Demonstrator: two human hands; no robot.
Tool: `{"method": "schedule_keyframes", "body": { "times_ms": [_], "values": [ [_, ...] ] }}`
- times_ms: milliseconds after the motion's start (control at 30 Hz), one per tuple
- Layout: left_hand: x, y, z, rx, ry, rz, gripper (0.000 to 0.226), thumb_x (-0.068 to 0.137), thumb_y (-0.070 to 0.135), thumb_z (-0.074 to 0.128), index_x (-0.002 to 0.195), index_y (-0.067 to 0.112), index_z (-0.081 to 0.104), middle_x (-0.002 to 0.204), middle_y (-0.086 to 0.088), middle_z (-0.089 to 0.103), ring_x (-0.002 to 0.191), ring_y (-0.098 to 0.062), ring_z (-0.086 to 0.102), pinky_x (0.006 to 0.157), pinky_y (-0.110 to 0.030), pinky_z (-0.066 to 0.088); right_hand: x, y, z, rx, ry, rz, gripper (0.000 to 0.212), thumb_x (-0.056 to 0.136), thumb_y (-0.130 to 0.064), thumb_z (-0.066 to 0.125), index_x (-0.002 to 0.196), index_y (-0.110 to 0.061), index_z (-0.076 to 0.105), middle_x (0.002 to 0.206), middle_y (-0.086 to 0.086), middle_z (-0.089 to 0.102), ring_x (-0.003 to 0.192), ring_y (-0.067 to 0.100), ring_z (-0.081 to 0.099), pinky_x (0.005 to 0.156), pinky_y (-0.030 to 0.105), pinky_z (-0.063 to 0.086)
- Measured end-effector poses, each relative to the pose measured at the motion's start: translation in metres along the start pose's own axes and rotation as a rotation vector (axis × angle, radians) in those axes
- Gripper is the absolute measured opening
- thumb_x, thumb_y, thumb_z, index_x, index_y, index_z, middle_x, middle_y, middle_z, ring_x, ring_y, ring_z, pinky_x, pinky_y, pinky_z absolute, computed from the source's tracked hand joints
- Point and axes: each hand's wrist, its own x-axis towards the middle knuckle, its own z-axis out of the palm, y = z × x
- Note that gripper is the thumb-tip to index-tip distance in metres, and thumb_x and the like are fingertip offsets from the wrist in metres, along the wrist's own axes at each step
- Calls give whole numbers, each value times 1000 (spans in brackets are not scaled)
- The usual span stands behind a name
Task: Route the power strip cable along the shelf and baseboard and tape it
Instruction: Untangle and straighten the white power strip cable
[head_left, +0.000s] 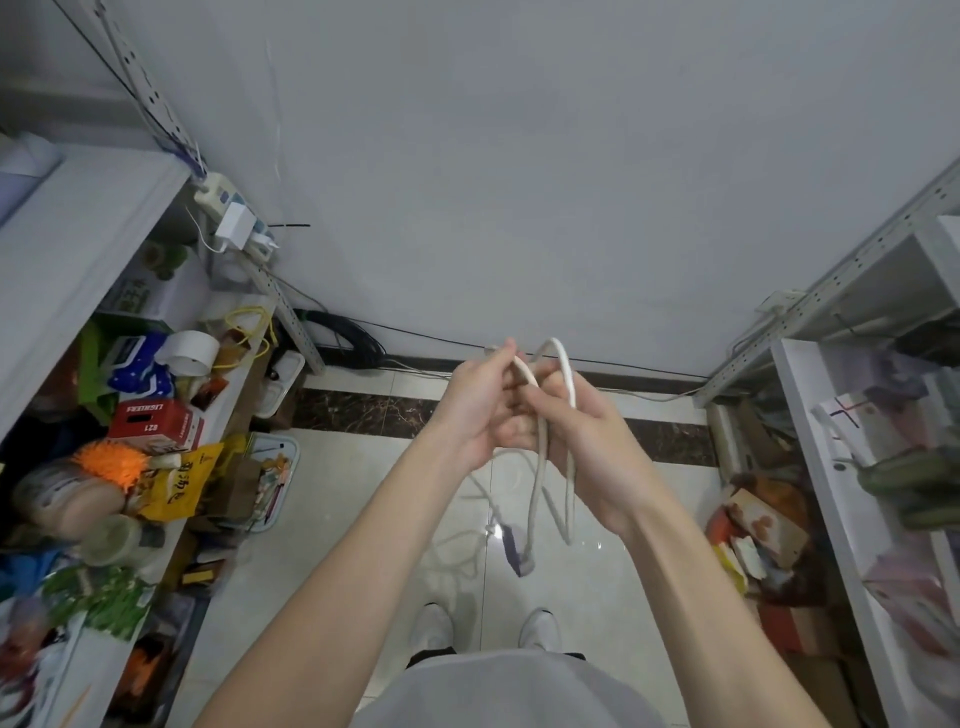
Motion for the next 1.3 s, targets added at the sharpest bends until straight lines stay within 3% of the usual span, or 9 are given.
{"method": "schedule_keyframes", "body": {
  "times_ms": [133, 300, 467, 600, 700, 833, 967, 1133, 1300],
  "values": [
    [-30, 4, 5, 442, 32, 220, 22, 106, 21, 43, 89, 13, 54, 86, -4, 78, 88, -17, 74, 81, -28, 56, 4, 5, -11, 82, 299, 47, 24, 97, -37, 63, 87, -16, 71, 83, -8, 75, 88, 19, 67, 96, 38, 54],
    [-62, -41, 11, 545, -173, 293, 24, 109, 21, 42, 92, 6, 53, 68, -3, 65, 61, -19, 59, 63, -34, 48, 34, -11, -15, 342, 142, 166, 24, 101, -28, 59, 95, -5, 60, 112, 18, 72, 87, 28, 74, 72, 37, 61],
    [-67, -53, -4, 437, -142, 142, 31, 99, 35, 50, 99, 7, 62, 87, -8, 77, 83, -22, 71, 80, -45, 45, 48, -22, -7, 108, 124, -13, 11, 105, -8, 50, 104, -10, 38, 106, 18, 75, 58, 17, 68, 51, 21, 53],
    [-37, -25, -7, 303, 273, 230, 56, 107, 46, 33, 104, 8, 74, 92, -18, 77, 81, -24, 71, 71, -33, 56, 27, -13, -2, -96, -38, -42, 22, 103, -10, 54, 125, -7, 52, 108, 9, 77, 84, 25, 75, 79, 37, 61],
    [-16, 7, -1, -38, 127, 91, 59, 108, 48, 32, 97, 4, 69, 74, -10, 73, 61, -20, 69, 51, -23, 52, 15, -1, -2, -127, -80, -63, 19, 101, -6, 56, 116, -3, 67, 108, 14, 76, 101, 29, 74, 96, 38, 56],
    [-8, 15, 4, -20, 28, 14, 39, 107, 31, 44, 83, 7, 65, 65, -3, 63, 46, -12, 60, 38, -19, 44, 9, 3, -9, -24, 66, -65, 27, 104, -18, 53, 115, 2, 68, 100, 19, 77, 90, 28, 76, 83, 32, 61],
    [-14, 17, 2, 122, -16, 98, 20, 102, 6, 50, 97, -2, 68, 88, -11, 76, 85, -22, 74, 73, -31, 63, 10, 3, -22, -154, 200, -87, 26, 104, -23, 53, 101, -8, 74, 88, 10, 78, 84, 20, 75, 80, 31, 58],
    [-14, 9, 2, -73, 13, 92, 28, 108, 31, 44, 94, 9, 53, 61, -2, 52, 68, -20, 60, 80, -36, 57, 20, 10, -26, -117, 300, -69, 25, 104, -22, 53, 94, -10, 72, 87, 8, 78, 85, 20, 75, 79, 23, 57],
    [-36, -13, -3, 162, -42, 235, 21, 108, 16, 42, 93, 9, 54, 71, -2, 51, 53, -14, 40, 57, -23, 37, 52, 12, -40, -429, 466, -19, 18, 100, -27, 56, 89, -20, 69, 80, -3, 69, 77, 18, 63, 67, 29, 44]
  ]
}}
